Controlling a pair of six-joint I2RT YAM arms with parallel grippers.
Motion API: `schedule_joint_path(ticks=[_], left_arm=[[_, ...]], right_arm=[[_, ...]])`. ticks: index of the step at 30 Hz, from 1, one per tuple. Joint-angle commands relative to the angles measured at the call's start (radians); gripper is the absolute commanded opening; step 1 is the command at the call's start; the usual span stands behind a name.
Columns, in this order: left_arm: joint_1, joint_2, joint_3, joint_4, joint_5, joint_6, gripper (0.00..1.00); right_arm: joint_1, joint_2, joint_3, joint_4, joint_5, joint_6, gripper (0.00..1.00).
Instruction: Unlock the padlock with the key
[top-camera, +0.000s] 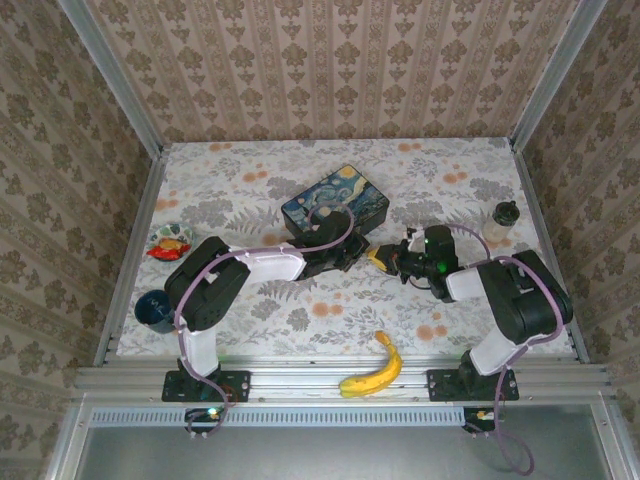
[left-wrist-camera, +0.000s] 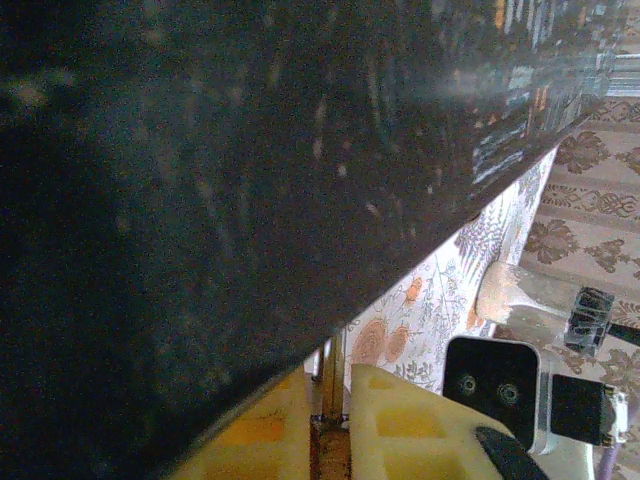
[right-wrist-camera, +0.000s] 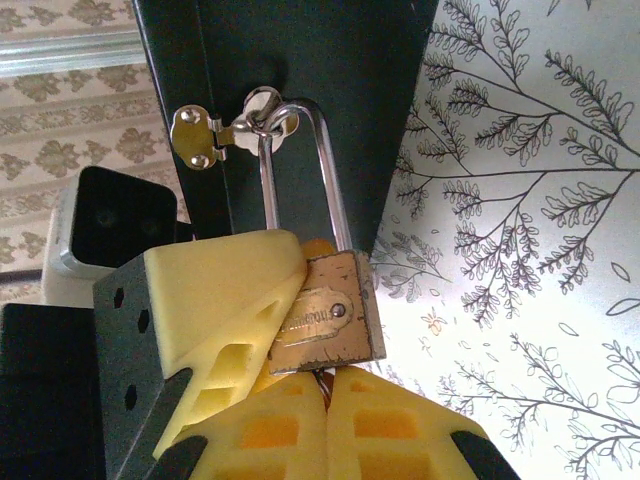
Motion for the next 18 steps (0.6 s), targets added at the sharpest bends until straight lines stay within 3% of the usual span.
schedule_joint_path(ticks=[1,11,14,15,18], left_arm=[[-0.048,-0.011,-0.034,-0.006,0.143,-0.085,0.17],[-0.047,-0.012,-0.044,0.014,0.140,-0.095,0.19],[-0.043,-0.041,-0.063,0.021,0.115,-0.079,0.28],[-0.039,-0.058,-0.071,0.014,0.102,-0.068,0.37],[-0.024,-0.117,-0.093,-0.028,0.052,-0.024,0.42]], right_arm=[[-0.022,0.019,0.001,0.099,0.114,0.098,0.00],[-0.022,0.044,-0.038,0.150,0.156,0.167,0.00],[-0.023,0.045,-0.039,0.122,0.158,0.155,0.00],[-0.022,0.046,-0.036,0.110,0.154,0.147,0.00],[-0.023,0.051,-0.029,0.085,0.141,0.123,0.00]])
